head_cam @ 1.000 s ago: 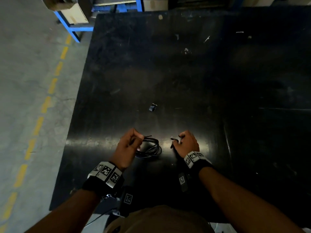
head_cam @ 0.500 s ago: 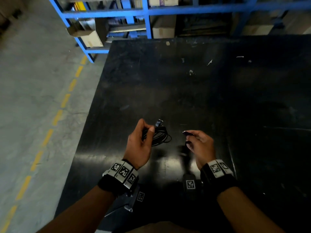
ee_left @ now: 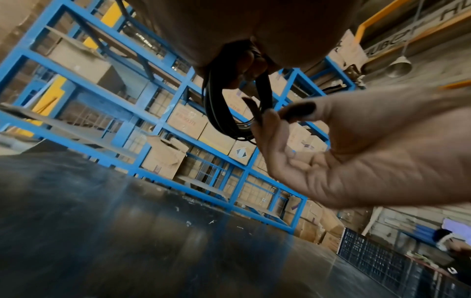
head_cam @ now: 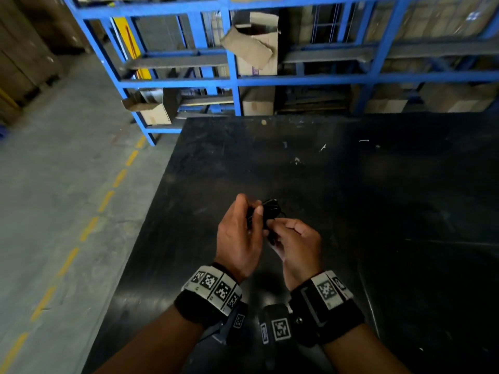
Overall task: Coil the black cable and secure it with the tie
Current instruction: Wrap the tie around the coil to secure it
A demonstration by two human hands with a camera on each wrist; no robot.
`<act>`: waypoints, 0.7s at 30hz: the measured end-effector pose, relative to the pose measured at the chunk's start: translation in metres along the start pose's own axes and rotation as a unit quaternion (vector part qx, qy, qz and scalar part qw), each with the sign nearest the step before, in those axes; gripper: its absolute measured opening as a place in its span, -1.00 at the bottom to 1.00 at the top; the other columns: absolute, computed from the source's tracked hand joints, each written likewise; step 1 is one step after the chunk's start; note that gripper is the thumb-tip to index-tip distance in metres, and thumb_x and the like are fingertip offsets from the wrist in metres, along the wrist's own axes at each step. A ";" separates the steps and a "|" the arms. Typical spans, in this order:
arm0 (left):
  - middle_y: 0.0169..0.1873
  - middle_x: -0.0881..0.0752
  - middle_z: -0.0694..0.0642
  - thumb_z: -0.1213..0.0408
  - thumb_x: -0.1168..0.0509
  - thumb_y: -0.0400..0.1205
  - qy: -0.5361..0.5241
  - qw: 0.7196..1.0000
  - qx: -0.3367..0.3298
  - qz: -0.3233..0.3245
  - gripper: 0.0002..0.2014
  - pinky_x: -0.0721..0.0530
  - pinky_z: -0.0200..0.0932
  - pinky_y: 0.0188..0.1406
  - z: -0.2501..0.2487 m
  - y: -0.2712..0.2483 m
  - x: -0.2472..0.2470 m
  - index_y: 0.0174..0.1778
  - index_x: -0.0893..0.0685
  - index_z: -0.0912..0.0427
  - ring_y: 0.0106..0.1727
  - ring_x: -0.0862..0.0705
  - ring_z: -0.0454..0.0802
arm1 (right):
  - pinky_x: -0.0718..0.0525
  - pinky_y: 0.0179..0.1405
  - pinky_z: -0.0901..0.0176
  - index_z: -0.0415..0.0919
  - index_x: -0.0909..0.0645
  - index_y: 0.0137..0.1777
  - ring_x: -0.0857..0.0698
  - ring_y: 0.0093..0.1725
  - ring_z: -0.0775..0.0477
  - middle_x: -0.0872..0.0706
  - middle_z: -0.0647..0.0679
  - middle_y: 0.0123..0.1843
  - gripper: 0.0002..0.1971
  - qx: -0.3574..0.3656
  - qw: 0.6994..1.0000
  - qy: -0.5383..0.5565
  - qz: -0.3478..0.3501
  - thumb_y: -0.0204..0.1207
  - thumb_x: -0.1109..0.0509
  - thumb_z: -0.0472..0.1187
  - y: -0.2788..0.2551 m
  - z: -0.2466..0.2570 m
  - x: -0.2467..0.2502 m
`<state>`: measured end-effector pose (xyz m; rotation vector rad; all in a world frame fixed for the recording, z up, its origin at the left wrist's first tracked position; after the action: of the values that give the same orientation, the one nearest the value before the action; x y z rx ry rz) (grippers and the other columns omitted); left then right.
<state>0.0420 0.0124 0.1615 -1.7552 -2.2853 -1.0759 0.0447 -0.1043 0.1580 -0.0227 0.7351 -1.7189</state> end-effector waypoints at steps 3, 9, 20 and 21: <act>-0.25 -0.71 0.09 0.28 -0.19 0.81 0.000 1.000 -0.017 0.001 -0.90 -0.69 0.08 -0.39 -0.008 -0.002 0.005 -0.02 -0.51 0.14 -0.32 -0.72 0.04 | -0.83 0.11 -0.04 -0.41 -0.80 0.05 -0.89 -0.02 -0.17 -0.91 -0.31 -0.04 -0.85 -0.012 0.999 0.037 0.005 0.50 -0.52 -0.44 -0.009 0.009 -0.013; -0.26 -0.70 0.11 0.32 -0.19 0.80 -0.012 1.000 -0.022 -0.014 -0.89 -0.67 0.11 -0.37 -0.023 -0.001 0.015 -0.03 -0.51 0.23 -0.32 -0.71 0.05 | -0.77 0.16 -0.01 -0.28 -0.81 0.04 -0.88 -0.11 -0.04 -0.92 -0.19 -0.11 -0.85 -0.043 0.993 0.096 0.054 0.57 -0.43 -0.43 -0.023 0.015 -0.018; -0.10 -0.84 0.13 0.39 -0.22 0.78 -0.099 0.995 0.017 0.011 -0.70 -0.83 0.04 -0.20 -0.036 -0.007 0.020 0.42 -0.37 0.22 -0.18 -0.86 0.02 | -0.61 0.39 -0.10 -0.23 -0.72 0.35 -0.73 0.39 -0.29 -0.78 -0.33 0.36 -0.66 -0.083 0.982 0.141 0.092 0.60 -0.35 -0.37 -0.029 0.006 -0.009; -0.09 -0.84 0.13 0.42 -0.22 0.79 -0.105 0.994 0.019 0.020 -0.72 -0.84 0.01 -0.18 -0.038 -0.008 0.021 0.40 -0.39 0.23 -0.16 -0.86 0.01 | -0.57 0.50 -0.15 -0.22 -0.70 0.38 -0.71 0.43 -0.32 -0.78 -0.32 0.37 -0.64 -0.080 0.982 0.140 0.094 0.60 -0.35 -0.36 -0.030 0.006 -0.008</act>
<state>0.0149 0.0077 0.1951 -1.9751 -2.3571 -0.8734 0.0233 -0.0972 0.1798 0.1759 1.0493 -1.4951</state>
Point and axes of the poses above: each hand's wrist, its own y-axis towards the middle knuckle, its own x-axis out of the back of the hand, z = x × y, the point moved 1 cm from there along y, towards the middle knuckle
